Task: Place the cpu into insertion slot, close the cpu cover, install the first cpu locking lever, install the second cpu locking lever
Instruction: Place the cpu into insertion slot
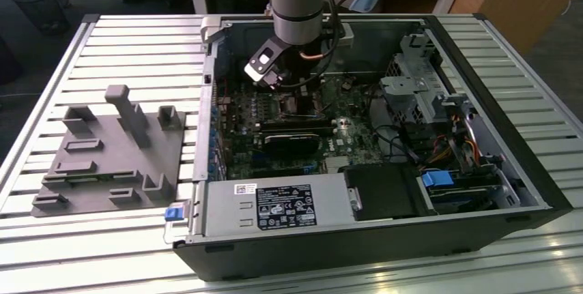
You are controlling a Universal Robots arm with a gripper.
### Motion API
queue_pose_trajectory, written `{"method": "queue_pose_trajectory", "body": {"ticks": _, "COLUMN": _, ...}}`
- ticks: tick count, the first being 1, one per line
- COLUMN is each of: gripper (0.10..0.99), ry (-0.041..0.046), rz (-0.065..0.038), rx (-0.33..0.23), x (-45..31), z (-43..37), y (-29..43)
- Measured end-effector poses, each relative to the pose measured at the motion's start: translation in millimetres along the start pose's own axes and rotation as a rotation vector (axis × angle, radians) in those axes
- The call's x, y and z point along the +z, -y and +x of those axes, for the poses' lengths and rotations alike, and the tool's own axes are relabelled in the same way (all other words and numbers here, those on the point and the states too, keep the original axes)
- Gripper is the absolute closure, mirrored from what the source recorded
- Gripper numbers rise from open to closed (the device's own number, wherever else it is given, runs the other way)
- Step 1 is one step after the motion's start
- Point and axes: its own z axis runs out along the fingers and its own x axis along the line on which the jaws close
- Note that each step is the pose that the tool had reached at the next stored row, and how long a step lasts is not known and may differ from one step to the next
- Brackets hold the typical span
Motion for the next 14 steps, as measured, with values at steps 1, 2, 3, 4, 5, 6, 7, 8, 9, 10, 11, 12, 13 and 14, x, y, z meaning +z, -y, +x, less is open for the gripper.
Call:
{"method": "queue_pose_trajectory", "body": {"ticks": 1, "gripper": 0.475, "ry": 0.0000, "rz": 0.000, "rx": 0.000, "x": 0.1, "z": 0.0, "y": -0.1}}
{"method": "queue_pose_trajectory", "body": {"ticks": 2, "gripper": 0.475, "ry": 0.0000, "rz": 0.000, "rx": 0.000, "x": 0.1, "z": 0.0, "y": -0.1}}
{"method": "queue_pose_trajectory", "body": {"ticks": 3, "gripper": 0.475, "ry": -0.0001, "rz": 0.000, "rx": 0.000, "x": 0.1, "z": 0.0, "y": -0.1}}
{"method": "queue_pose_trajectory", "body": {"ticks": 4, "gripper": 0.475, "ry": -0.0005, "rz": 0.000, "rx": 0.000, "x": 0.1, "z": 0.0, "y": -0.1}}
{"method": "queue_pose_trajectory", "body": {"ticks": 5, "gripper": 0.475, "ry": -0.0007, "rz": 0.000, "rx": 0.000, "x": 0.0, "z": 0.0, "y": -0.1}}
{"method": "queue_pose_trajectory", "body": {"ticks": 6, "gripper": 0.475, "ry": -0.0006, "rz": 0.000, "rx": 0.000, "x": -0.4, "z": 0.0, "y": -0.1}}
{"method": "queue_pose_trajectory", "body": {"ticks": 7, "gripper": 0.475, "ry": -0.0008, "rz": 0.000, "rx": 0.000, "x": -1.1, "z": 0.0, "y": -0.2}}
{"method": "queue_pose_trajectory", "body": {"ticks": 8, "gripper": 0.475, "ry": -0.0010, "rz": 0.000, "rx": 0.000, "x": -1.9, "z": 0.0, "y": -0.3}}
{"method": "queue_pose_trajectory", "body": {"ticks": 9, "gripper": 0.475, "ry": -0.0010, "rz": 0.000, "rx": 0.000, "x": -3.1, "z": 0.0, "y": -0.4}}
{"method": "queue_pose_trajectory", "body": {"ticks": 10, "gripper": 0.475, "ry": -0.0011, "rz": 0.000, "rx": 0.000, "x": -4.3, "z": 0.0, "y": -0.5}}
{"method": "queue_pose_trajectory", "body": {"ticks": 11, "gripper": 0.475, "ry": -0.0011, "rz": 0.000, "rx": 0.000, "x": -5.8, "z": 0.1, "y": -0.7}}
{"method": "queue_pose_trajectory", "body": {"ticks": 12, "gripper": 0.475, "ry": -0.0010, "rz": 0.000, "rx": 0.000, "x": -7.5, "z": 0.1, "y": -0.8}}
{"method": "queue_pose_trajectory", "body": {"ticks": 13, "gripper": 0.475, "ry": -0.0010, "rz": 0.000, "rx": 0.000, "x": -9.2, "z": 0.1, "y": -1.0}}
{"method": "queue_pose_trajectory", "body": {"ticks": 14, "gripper": 0.475, "ry": -0.0010, "rz": 0.000, "rx": 0.000, "x": -10.8, "z": 0.1, "y": -1.1}}
